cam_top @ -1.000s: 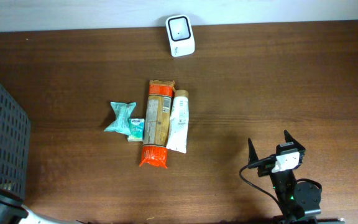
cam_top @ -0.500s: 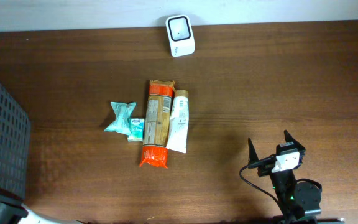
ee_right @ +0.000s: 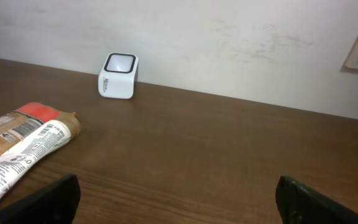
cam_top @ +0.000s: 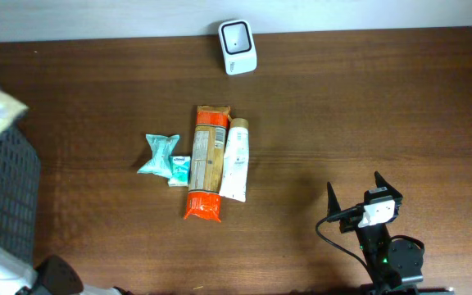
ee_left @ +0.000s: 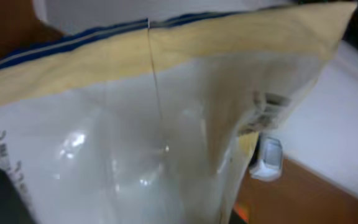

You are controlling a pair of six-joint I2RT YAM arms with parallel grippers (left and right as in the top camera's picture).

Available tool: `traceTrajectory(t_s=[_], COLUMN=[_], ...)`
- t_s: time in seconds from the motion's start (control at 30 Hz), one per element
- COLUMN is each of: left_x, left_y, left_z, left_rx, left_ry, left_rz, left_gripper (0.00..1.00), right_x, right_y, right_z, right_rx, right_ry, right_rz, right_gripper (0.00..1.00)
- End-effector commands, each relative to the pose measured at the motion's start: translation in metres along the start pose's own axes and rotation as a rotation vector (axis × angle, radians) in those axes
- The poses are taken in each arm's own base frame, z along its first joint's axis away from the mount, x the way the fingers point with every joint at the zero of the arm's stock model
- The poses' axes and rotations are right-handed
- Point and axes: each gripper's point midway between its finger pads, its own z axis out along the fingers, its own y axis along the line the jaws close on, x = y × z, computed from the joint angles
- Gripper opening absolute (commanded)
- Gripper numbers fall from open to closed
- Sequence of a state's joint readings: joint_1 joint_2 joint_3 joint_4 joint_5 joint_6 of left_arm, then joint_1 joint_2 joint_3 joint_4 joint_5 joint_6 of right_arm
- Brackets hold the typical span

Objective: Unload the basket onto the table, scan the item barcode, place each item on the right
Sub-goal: 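Drop the white snack bag onto the item pile with left gripper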

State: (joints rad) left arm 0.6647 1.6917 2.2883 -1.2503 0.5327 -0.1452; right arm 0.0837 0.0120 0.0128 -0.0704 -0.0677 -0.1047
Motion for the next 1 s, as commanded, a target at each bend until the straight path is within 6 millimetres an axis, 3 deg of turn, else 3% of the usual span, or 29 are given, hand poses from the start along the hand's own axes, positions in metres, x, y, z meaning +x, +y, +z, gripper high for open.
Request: traceTrajectory(t_s=[0.0,0.13,0.3,0.37,0.43,0.6,0.7,0.77,0.97], left_x=[0.051,0.133,0.213,0.258,0.296,0.368,0.397,0.409,0.412], left_y=[-0.031,-0.033,-0.046,-0.047,-0.046,-0.052,-0.071,-0.084,-0.104], left_z=[0.027,0.068,0.109,0.127,0.139,0.155,0.158,0.158,0.165], left_rx=[0.05,-0.09,-0.05,-0.035,-0.023,0.02,0.07,0.102,0.145], left_ry=[0.203,0.509,0.719,0.806,0.868,0.946,0.959,0.959,0.908], left_rz=[0.09,0.151,0.216,0.246,0.272,0.355,0.432,0.478,0.532], left_gripper=[0.17,0.17,0.15,0.15,0.15,0.15,0.17,0.24,0.46], right_x=[0.003,0.003,0.003,0.003,0.003,0.003,0.003,0.003,0.003], right_y=[-0.003,-0.003,-0.003,-0.003,-0.003,-0.003,-0.003,-0.003,-0.003], right_z=[0.0,0.0,0.0,0.0,0.0,0.0,0.0,0.0,0.0], right_rx=[0.015,0.015,0.015,0.015,0.015,0.015,0.015,0.015,0.015], right_ry=[0.005,0.005,0.005,0.005,0.005,0.005,0.005,0.005,0.005], right_rz=[0.009,0.009,0.009,0.009,0.009,0.009,0.009,0.009,0.009], right_gripper=[0.99,0.99,0.99,0.99,0.99,0.99,0.99,0.99,0.99])
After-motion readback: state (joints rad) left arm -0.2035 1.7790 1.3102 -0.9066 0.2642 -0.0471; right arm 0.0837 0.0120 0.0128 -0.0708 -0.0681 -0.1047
